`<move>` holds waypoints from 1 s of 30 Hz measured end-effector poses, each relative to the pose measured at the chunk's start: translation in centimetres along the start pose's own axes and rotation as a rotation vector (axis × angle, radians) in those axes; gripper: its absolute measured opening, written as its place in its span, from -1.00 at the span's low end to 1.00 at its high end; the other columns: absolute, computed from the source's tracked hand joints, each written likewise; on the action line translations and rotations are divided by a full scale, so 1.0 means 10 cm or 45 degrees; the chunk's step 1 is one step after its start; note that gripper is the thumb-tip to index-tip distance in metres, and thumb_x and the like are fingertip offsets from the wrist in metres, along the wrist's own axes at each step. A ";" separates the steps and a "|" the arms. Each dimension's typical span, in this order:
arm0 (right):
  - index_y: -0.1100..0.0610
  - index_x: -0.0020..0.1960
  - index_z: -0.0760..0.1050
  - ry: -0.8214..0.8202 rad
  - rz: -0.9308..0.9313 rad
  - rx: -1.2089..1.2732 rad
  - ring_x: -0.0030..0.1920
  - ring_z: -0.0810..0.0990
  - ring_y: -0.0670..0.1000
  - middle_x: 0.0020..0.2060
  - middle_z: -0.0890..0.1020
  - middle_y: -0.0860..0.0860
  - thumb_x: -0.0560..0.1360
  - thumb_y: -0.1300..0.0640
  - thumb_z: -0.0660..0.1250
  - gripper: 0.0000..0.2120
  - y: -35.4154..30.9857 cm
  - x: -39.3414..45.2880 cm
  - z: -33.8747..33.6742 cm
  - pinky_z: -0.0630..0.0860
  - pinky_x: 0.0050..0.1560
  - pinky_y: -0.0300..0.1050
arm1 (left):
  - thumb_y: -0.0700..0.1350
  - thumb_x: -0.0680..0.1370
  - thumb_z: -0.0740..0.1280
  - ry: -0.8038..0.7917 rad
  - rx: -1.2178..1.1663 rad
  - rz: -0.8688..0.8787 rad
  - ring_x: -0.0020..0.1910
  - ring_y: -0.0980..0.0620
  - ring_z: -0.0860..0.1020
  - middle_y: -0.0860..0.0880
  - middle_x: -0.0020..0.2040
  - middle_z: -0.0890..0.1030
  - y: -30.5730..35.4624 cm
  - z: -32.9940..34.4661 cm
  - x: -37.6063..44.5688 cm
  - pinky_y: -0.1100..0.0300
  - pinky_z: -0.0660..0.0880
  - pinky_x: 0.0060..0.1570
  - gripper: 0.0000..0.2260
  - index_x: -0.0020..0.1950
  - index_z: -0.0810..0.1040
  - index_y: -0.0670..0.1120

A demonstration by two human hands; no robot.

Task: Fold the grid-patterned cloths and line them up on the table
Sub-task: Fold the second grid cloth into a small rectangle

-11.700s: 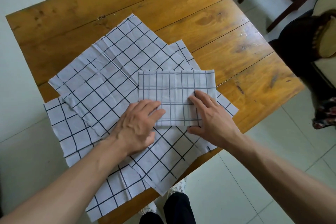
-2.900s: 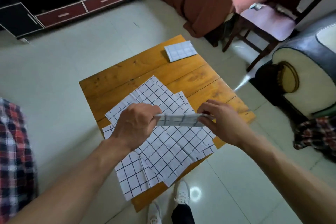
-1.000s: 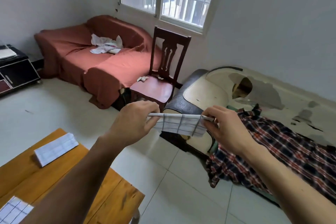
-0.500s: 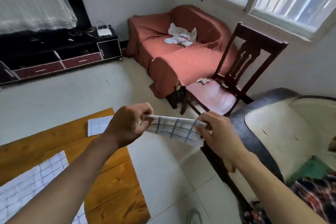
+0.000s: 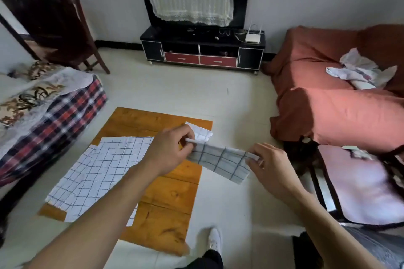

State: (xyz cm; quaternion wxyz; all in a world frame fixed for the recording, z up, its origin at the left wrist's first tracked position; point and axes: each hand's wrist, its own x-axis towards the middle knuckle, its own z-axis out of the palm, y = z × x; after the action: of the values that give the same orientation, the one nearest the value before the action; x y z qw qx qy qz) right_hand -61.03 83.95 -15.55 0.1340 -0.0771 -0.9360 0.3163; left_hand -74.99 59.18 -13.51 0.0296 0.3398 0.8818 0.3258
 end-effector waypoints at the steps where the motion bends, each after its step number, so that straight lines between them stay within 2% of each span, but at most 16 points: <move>1: 0.04 -0.18 0.53 -0.027 -0.020 0.001 -0.30 0.50 -0.11 -0.31 0.51 -0.14 0.44 0.20 0.44 -0.88 0.03 0.09 0.06 0.47 -0.25 -0.11 | -0.14 0.53 0.37 0.020 -0.020 -0.042 -0.18 0.10 0.55 0.13 -0.20 0.58 -0.09 0.02 0.01 -0.03 0.55 -0.22 -0.90 -0.10 0.52 0.06; 4: 0.04 -0.18 0.53 -0.085 -0.033 -0.006 -0.29 0.50 -0.10 -0.32 0.52 -0.13 0.43 0.20 0.44 -0.89 0.18 0.35 0.17 0.47 -0.24 -0.10 | -0.13 0.53 0.38 0.095 -0.096 -0.116 -0.18 0.10 0.56 0.13 -0.19 0.60 -0.25 0.19 0.15 -0.04 0.56 -0.21 -0.90 -0.10 0.52 0.06; 7: 0.05 -0.20 0.52 -0.128 0.017 -0.020 -0.30 0.50 -0.09 -0.33 0.52 -0.10 0.44 0.20 0.44 -0.88 0.35 0.65 0.19 0.46 -0.24 -0.11 | -0.13 0.55 0.39 0.150 -0.197 -0.199 -0.14 0.13 0.57 0.13 -0.15 0.61 -0.36 0.39 0.44 0.05 0.60 -0.21 -0.91 -0.08 0.54 0.06; 16: 0.01 -0.21 0.52 -0.244 0.062 -0.023 -0.29 0.53 -0.09 -0.33 0.54 -0.11 0.44 0.19 0.45 -0.86 0.57 1.65 0.44 0.46 -0.24 -0.18 | -0.09 0.57 0.39 0.138 -0.295 -0.302 -0.13 0.13 0.58 0.13 -0.15 0.61 -0.86 0.45 1.18 0.09 0.61 -0.22 -0.92 -0.08 0.53 0.07; 20: 0.04 -0.22 0.54 -0.374 0.043 0.026 -0.27 0.54 -0.08 -0.35 0.55 -0.14 0.45 0.21 0.43 -0.87 0.54 1.94 0.77 0.39 -0.27 -0.35 | -0.11 0.55 0.40 0.172 -0.285 -0.396 -0.19 0.12 0.58 0.13 -0.19 0.61 -1.15 0.38 1.15 0.04 0.58 -0.22 -0.91 -0.10 0.53 0.06; 25: 0.03 -0.19 0.55 -0.600 0.014 0.071 -0.26 0.54 -0.11 -0.29 0.59 -0.11 0.50 0.17 0.40 -0.90 0.57 2.30 1.32 0.50 -0.21 -0.14 | -0.15 0.54 0.42 0.269 -0.255 -0.611 -0.26 0.10 0.56 0.14 -0.26 0.59 -1.54 0.45 0.96 0.00 0.55 -0.26 -0.87 -0.15 0.52 0.05; 30: 0.01 -0.19 0.54 -0.759 0.023 0.153 -0.26 0.55 -0.09 -0.31 0.59 -0.12 0.50 0.18 0.39 -0.87 0.76 2.59 1.86 0.46 -0.25 -0.23 | -0.12 0.54 0.41 0.411 -0.257 -0.819 -0.39 -0.02 0.50 0.03 -0.32 0.57 -1.85 0.75 0.79 0.01 0.49 -0.36 -0.91 -0.12 0.54 0.03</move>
State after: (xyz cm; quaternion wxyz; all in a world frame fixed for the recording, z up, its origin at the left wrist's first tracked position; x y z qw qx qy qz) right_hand -90.80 85.28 -29.20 -0.1449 0.0187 -0.9130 0.3809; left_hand -89.67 57.91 -29.04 0.0243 -0.0148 0.9002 0.4345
